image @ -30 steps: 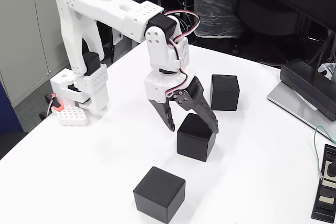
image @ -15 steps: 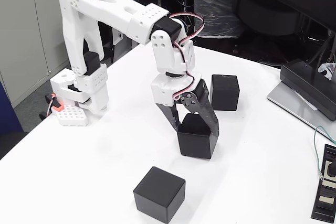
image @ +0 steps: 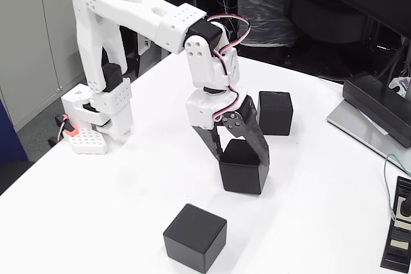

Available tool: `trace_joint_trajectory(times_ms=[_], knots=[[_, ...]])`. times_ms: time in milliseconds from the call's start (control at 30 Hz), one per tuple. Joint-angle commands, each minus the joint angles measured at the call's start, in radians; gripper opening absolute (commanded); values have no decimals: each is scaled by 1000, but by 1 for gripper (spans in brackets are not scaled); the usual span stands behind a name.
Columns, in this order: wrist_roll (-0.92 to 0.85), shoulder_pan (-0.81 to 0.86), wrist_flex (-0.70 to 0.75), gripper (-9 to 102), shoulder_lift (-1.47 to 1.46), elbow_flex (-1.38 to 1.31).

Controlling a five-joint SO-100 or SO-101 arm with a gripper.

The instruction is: Stack the 3 blocks

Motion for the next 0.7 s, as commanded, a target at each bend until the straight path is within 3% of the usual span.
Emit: trace_joint_trajectory(times_ms=[0,667], knots=[[5,8,-2,13,-5,3],[8,9,12,12,61,2]])
